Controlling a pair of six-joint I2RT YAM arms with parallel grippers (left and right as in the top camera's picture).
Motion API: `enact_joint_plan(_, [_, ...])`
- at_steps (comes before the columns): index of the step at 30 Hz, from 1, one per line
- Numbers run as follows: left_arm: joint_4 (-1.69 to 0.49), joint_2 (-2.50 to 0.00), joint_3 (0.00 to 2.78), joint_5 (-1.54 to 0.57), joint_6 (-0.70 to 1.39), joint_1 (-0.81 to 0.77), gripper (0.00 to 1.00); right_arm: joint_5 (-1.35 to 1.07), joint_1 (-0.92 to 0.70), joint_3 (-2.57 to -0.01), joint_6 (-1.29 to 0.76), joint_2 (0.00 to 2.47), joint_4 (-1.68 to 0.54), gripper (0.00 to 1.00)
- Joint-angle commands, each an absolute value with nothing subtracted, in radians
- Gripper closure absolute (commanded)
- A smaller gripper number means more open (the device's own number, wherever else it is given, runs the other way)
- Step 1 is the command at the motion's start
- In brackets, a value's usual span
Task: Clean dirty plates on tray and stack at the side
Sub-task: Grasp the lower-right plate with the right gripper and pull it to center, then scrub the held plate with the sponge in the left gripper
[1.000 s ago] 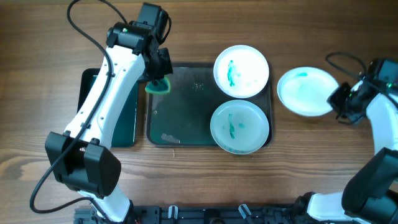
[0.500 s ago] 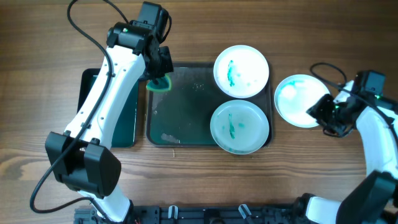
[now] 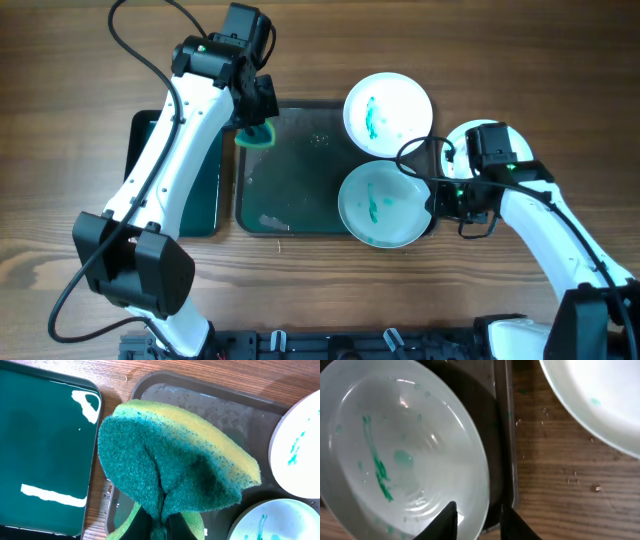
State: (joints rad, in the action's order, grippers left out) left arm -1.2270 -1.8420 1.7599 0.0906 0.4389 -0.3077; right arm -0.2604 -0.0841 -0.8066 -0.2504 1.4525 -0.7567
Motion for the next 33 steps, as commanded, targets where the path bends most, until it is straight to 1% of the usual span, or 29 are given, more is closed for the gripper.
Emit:
enact_joint_plan(1, [-1.231, -1.846, 1.766, 0.086, 0.426, -0.310, 0.96, -0.247, -0.089, -0.797, -0.209, 1.530, -0.723, 0.72])
enact_joint_plan(2, [-1.234, -1.846, 1.766, 0.086, 0.426, -0.310, 0.96, -0.248, -0.089, -0.797, -0.209, 1.553, -0.710, 0.73])
enact_joint_plan(3, [-1.235, -1.846, 1.766, 0.086, 0.426, -0.310, 0.96, -0.266, -0.089, -0.797, -0.194, 1.579, -0.691, 0.75])
enact_joint_plan(4, [-1.237, -1.846, 1.766, 0.086, 0.426, -0.310, 0.96, -0.310, -0.089, -0.797, -0.159, 1.599, -0.671, 0.83])
enact_joint_plan(7, [-1.237, -1.846, 1.766, 0.086, 0.427, -0.310, 0.96, -0.360, -0.089, -0.797, -0.154, 1.614, -0.659, 0.96])
enact_joint_plan(9, [-1.238, -1.846, 1.766, 0.086, 0.426, -0.310, 0.96, -0.368, -0.091, -0.813, -0.160, 1.606, -0.682, 0.96])
enact_joint_plan(13, [-1.238, -1.846, 1.766, 0.086, 0.427, -0.311, 0.96, -0.418, -0.156, -0.910, -0.178, 1.592, -0.768, 0.96])
enact_joint_plan(15, [-1.239, -1.846, 1.766, 0.086, 0.427, -0.311, 0.96, -0.384, -0.271, -0.960, -0.325, 1.590, -0.710, 0.96])
enact_joint_plan(18, [-1.245, -1.846, 1.766, 0.086, 0.427, -0.311, 0.96, -0.208, -0.405, -0.961, -0.633, 1.603, -0.563, 0.96])
enact_joint_plan(19, [-1.245, -1.846, 1.766, 0.086, 0.427, -0.311, 0.96, -0.154, -0.436, -0.961, -0.703, 1.617, -0.519, 0.96])
enact_joint_plan(22, [-1.245, -1.846, 1.766, 0.086, 0.427, -0.310, 0.96, -0.123, -0.491, -0.961, -0.793, 1.693, -0.399, 0.96])
enact_joint_plan(25, [-1.245, -1.846, 1.766, 0.086, 0.427, -0.311, 0.96, -0.160, -0.504, -0.962, -0.809, 1.783, -0.307, 0.96])
enact_joint_plan(27, [-1.246, -1.846, 1.766, 0.086, 0.435, -0.311, 0.96, -0.202, -0.504, -0.968, -0.784, 1.804, -0.299, 0.94])
enact_joint_plan(29, [-1.245, -1.846, 1.766, 0.078, 0.454, -0.311, 0.96, -0.212, -0.504, -0.980, -0.749, 1.804, -0.306, 0.83])
enact_joint_plan(31, [-1.246, -1.846, 1.765, 0.060, 0.453, -0.311, 0.96, -0.210, -0.500, -1.007, -0.695, 1.805, -0.353, 0.76])
enact_joint_plan(33, [-1.246, -1.846, 1.765, 0.041, 0.453, -0.311, 0.96, -0.214, -0.489, -1.015, -0.653, 1.811, -0.368, 0.74])
